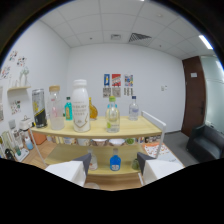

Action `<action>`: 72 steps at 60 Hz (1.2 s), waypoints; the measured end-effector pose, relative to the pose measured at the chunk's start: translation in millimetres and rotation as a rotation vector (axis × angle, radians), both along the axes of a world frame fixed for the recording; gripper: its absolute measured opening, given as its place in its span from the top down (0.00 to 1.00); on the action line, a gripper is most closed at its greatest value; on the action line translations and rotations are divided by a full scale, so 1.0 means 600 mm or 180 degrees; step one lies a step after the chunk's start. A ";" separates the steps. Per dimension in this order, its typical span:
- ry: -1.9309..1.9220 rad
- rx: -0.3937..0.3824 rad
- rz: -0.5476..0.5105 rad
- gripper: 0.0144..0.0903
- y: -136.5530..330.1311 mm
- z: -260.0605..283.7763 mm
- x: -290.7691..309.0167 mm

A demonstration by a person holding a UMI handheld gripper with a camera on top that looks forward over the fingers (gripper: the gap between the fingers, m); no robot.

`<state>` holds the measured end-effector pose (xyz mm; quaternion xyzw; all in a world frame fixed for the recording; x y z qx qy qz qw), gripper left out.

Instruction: Make me a cup of Vodka Sunrise.

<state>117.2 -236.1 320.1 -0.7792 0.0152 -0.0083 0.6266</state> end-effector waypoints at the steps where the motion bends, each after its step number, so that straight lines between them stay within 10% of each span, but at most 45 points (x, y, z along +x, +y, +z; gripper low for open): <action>1: 0.0012 0.0041 0.0006 0.05 0.010 0.012 0.000; 21: -0.0007 0.0286 0.0093 0.20 0.177 0.090 -0.009; 35: 0.0095 0.0153 0.0004 0.69 0.220 0.073 0.005; 72: 0.0079 0.0282 0.0138 0.72 0.076 0.075 0.000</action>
